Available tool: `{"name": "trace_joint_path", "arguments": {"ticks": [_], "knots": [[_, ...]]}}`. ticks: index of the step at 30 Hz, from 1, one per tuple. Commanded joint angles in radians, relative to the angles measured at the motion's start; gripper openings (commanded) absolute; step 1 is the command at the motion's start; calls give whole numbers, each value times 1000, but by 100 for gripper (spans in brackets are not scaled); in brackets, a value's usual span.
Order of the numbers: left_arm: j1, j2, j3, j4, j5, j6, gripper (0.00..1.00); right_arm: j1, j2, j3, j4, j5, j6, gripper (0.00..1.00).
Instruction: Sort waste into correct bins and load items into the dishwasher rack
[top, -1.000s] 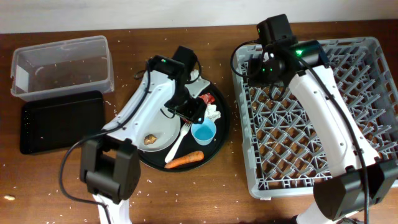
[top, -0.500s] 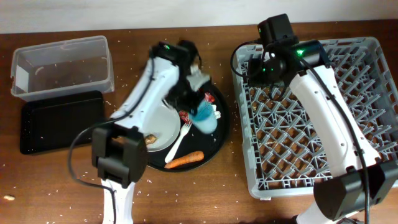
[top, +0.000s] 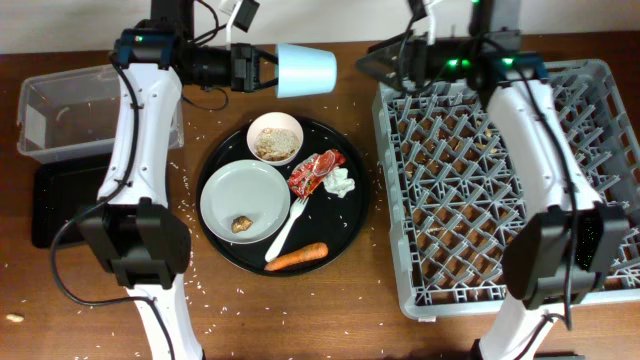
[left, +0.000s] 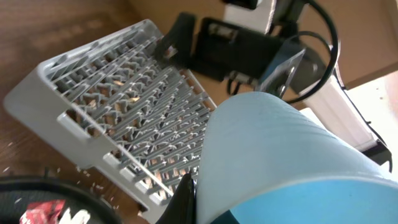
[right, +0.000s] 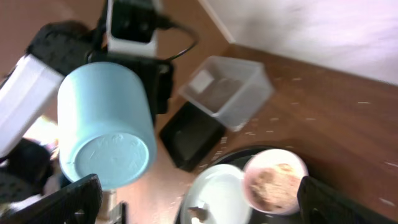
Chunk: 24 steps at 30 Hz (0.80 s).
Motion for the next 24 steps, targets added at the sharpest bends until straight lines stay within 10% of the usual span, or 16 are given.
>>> {"name": "trace_joint_path", "arguments": {"ticks": [1,24], "knots": [[-35,3,12,13,55,10,0,61,0,1,21,-107,-57,100],[-84,3,12,198,110,-165,0,116,2,1,204,-244,-115,98]]}}
